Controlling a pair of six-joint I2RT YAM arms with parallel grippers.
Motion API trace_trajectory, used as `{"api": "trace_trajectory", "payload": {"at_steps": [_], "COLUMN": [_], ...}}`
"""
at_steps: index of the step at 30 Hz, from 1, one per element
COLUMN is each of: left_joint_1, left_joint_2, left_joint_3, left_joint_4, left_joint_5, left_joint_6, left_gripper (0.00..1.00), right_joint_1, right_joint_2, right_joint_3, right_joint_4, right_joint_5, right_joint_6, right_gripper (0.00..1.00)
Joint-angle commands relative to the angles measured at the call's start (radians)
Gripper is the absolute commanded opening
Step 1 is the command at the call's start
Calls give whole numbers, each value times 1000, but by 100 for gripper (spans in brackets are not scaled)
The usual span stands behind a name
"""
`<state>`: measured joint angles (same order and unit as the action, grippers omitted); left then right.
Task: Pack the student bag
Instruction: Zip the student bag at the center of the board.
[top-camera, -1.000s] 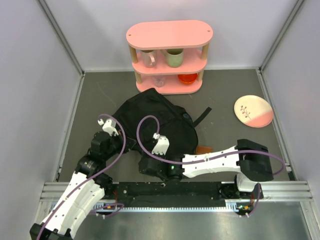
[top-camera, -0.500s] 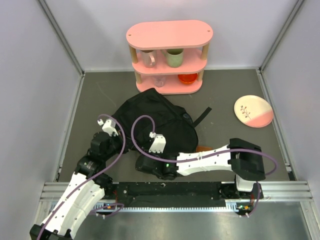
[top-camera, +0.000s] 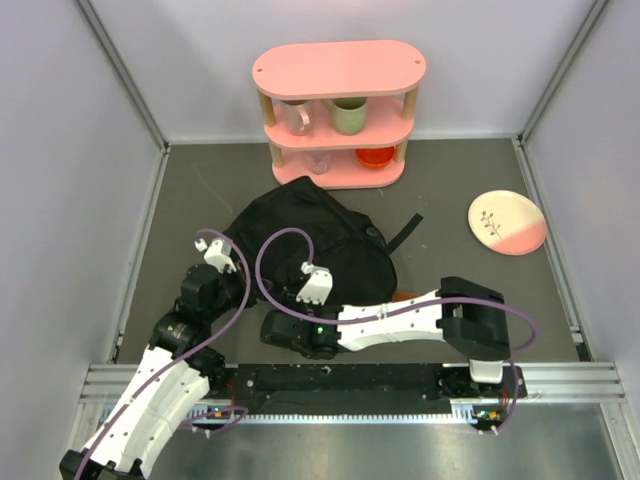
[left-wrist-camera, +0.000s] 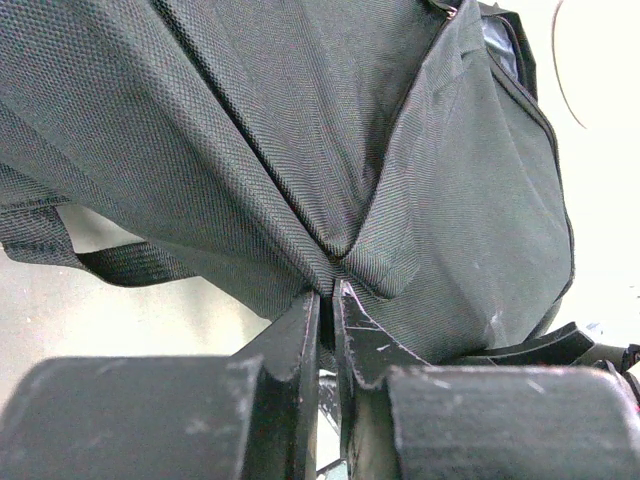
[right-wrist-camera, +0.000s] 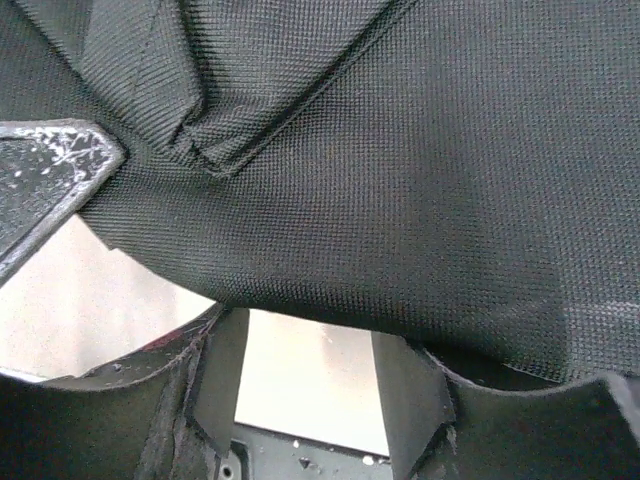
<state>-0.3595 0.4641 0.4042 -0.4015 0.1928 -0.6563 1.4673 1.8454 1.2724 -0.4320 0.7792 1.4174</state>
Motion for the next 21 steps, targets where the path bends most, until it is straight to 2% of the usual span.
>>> {"api": "trace_trajectory", "payload": {"at_steps": [1, 5, 6, 10, 11, 13, 15, 16, 17, 21], "left_joint_1": [-1, -1, -1, -1, -1, -1, -1, -1, -1, -1], "left_joint_2": [-28, -28, -28, -30, -31, -33, -35, -35, -35, -36], "left_joint_3": [53, 51, 51, 53, 51, 50, 48, 47, 47, 44], "left_joint_4": [55, 56, 56, 56, 56, 56, 59, 64, 67, 64], "left_joint_5": [46, 51, 51, 59, 60, 63, 68, 74, 76, 79], "left_joint_6": [6, 6, 6, 4, 3, 1, -5, -5, -6, -5], "left_gripper": [0, 0, 0, 0, 0, 0, 0, 0, 0, 0], "right_joint_1": [-21, -21, -22, -32, -32, -32, -32, -32, -32, -38], "right_joint_2": [52, 63, 64, 77, 77, 74, 81, 84, 92, 113], "right_joint_3": [61, 73, 77, 97, 104, 113, 128, 134, 148, 157], "right_joint_4": [-79, -85, -85, -86, -86, -86, -86, -85, -86, -86], "right_joint_5": [132, 157, 163, 169, 169, 154, 146, 141, 144, 141], "right_joint_6": [44, 32, 25, -1, -2, -3, -3, -8, -15, -14], "right_gripper": [49, 35, 35, 35, 41, 41, 36, 31, 21, 16]}}
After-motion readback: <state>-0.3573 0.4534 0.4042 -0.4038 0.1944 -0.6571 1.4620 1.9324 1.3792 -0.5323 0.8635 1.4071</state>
